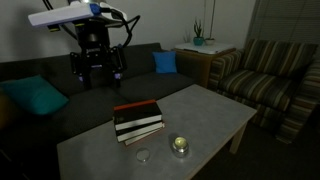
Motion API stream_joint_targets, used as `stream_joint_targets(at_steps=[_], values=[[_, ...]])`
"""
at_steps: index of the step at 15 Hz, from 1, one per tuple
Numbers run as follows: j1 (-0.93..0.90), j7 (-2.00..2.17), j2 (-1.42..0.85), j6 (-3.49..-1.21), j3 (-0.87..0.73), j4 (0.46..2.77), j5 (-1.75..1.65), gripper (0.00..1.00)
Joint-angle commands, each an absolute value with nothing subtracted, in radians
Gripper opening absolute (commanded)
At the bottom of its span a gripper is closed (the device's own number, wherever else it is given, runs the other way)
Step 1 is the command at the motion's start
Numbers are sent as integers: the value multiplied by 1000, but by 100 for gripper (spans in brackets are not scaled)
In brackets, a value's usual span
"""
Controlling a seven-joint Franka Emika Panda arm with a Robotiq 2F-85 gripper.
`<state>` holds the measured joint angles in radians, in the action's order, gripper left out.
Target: Put the lid on the silver container
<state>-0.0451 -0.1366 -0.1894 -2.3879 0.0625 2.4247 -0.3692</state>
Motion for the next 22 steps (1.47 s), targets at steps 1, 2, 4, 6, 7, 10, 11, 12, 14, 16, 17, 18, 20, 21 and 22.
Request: stream_joint_targets(at_steps=[1,2,4,6,7,10,11,12,14,16,17,18,20,21,22], values=[[-54,-154,-228,-2387,54,2396,-361,100],[-54,-159,-259,-2387,53,2374,-360,100],[-55,-161,-284,-2387,53,2355,-360,100],[-55,-162,-284,-2387,53,2353,-360,100],[-55,-162,-283,-2387,53,2353,-360,100],[-90,-89,-309,-2379,33,2330,-453,100],[-96,-74,-329,-2373,31,2313,-468,100],[-104,-64,-366,-2357,28,2280,-481,100],[-105,-84,-445,-2355,25,2218,-484,100],[-86,-148,-545,-2372,29,2146,-453,100],[-67,-192,-602,-2385,33,2106,-431,100],[-49,-226,-656,-2403,35,2069,-411,100],[0,-310,-760,-2455,48,2005,-365,100],[28,-355,-810,-2480,61,1972,-336,100],[53,-397,-857,-2483,76,1936,-305,100]])
